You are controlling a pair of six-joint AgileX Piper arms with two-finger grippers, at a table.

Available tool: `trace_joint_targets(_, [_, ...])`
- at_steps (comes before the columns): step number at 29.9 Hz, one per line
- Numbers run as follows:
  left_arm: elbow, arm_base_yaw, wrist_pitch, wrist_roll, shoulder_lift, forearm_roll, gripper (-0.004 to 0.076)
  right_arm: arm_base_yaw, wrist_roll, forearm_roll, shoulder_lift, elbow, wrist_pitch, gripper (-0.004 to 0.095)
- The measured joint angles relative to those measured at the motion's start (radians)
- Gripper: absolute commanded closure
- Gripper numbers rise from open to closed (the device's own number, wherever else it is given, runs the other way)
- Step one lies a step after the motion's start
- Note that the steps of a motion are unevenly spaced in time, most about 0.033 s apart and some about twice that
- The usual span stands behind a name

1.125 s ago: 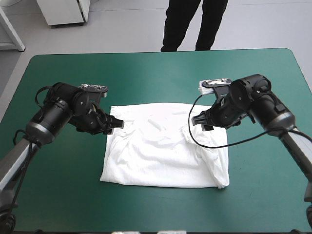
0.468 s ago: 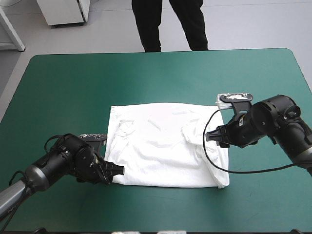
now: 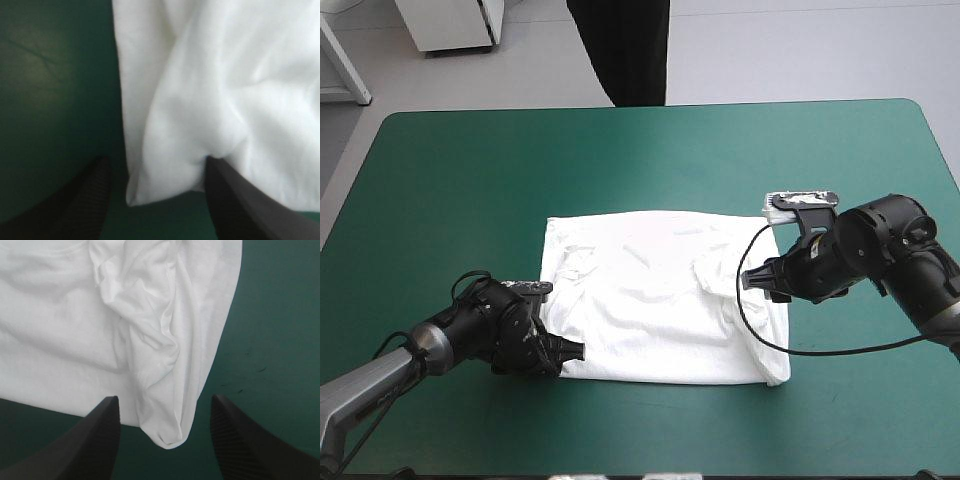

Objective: Fold the cloth

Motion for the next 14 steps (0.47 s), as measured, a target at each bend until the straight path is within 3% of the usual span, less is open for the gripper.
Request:
trace_joint_targets(4, [-0.017, 0.000, 0.024, 0.000, 0.037, -0.004, 0.0360, 0.000, -0.004, 0.002, -0.001, 0.000, 0.000, 0.0415])
trace_joint_targets(9, [-0.030, -0.001, 0.021, -0.006, 0.058, -0.031, 0.0732, 0.000, -0.006, 0.002, -0.001, 0.000, 0.000, 0.0417])
trace_joint_targets(14, [-0.033, -0.007, 0.003, -0.022, 0.060, -0.065, 0.0734, 0.000, -0.007, 0.027, -0.002, 0.015, -0.001, 0.0416])
